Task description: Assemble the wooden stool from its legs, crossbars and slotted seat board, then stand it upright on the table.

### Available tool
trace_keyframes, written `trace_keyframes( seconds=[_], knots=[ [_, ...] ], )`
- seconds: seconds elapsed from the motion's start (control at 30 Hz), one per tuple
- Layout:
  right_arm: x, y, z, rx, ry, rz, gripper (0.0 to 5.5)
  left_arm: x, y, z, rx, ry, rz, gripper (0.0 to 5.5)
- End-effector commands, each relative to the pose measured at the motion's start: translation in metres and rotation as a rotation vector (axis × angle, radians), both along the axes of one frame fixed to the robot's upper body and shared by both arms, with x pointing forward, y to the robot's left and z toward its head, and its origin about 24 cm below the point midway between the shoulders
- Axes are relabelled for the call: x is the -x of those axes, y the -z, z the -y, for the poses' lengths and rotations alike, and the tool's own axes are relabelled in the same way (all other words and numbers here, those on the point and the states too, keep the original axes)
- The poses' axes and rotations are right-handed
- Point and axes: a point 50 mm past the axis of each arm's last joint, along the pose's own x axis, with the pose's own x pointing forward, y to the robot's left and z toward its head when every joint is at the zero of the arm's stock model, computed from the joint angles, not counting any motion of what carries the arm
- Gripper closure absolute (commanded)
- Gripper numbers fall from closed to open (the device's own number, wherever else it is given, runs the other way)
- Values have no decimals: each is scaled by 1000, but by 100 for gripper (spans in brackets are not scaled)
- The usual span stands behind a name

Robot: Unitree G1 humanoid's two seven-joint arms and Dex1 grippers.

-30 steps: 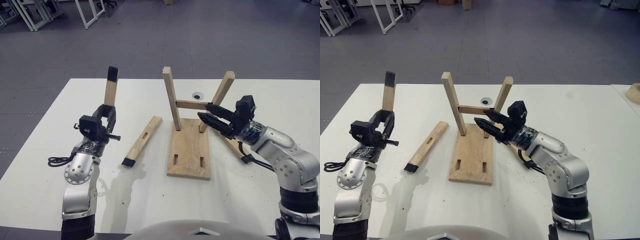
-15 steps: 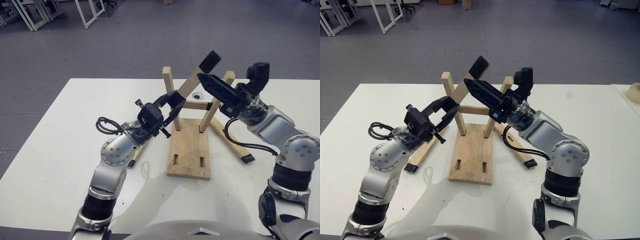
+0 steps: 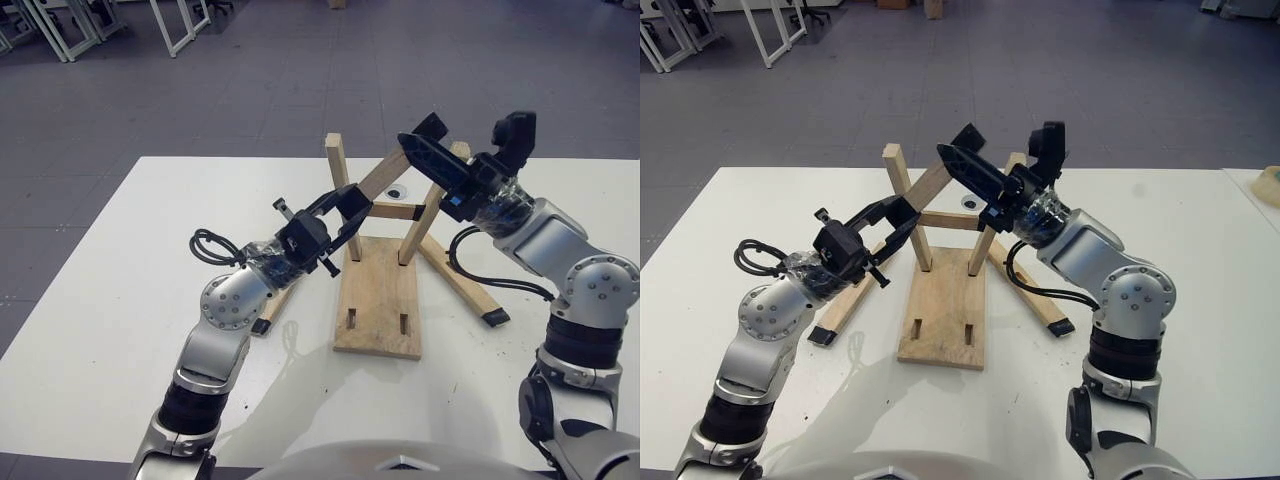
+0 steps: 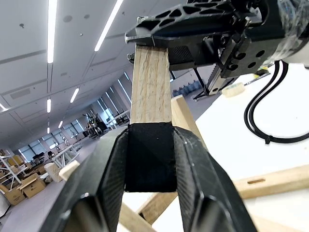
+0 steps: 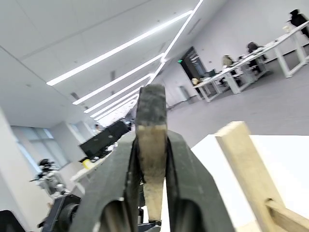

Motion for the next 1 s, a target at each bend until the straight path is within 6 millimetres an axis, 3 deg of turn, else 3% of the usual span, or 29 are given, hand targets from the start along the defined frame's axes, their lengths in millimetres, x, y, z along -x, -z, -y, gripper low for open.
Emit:
trace_keyframes(
  seconds=[0.03,0.2,0.23,0.33,0.43,0.5,0.73,0.87,1.0],
  knots=[
    [-4,-6,0,44,37,54,509,-5,8,-4,-50,-31,-35,421],
    [-7,-2,-1,76,49,60,509,-8,8,-5,-60,-31,-27,421],
    [-7,-4,-1,44,36,50,509,-9,7,-4,-64,-26,-14,384],
    [-9,-3,1,15,51,5,509,-6,9,-2,-94,19,36,344],
    [-9,1,10,23,96,-26,509,0,29,-6,-233,41,3,304],
    [-7,3,23,44,137,-38,509,7,43,-11,-285,23,-43,304],
    [20,33,91,331,152,-107,509,22,71,-33,-186,-166,-115,304],
    [11,54,114,432,227,-140,509,23,82,-26,-171,-163,-144,304],
    [4,80,127,521,324,-167,509,14,85,-34,-233,-221,-129,304]
  ],
)
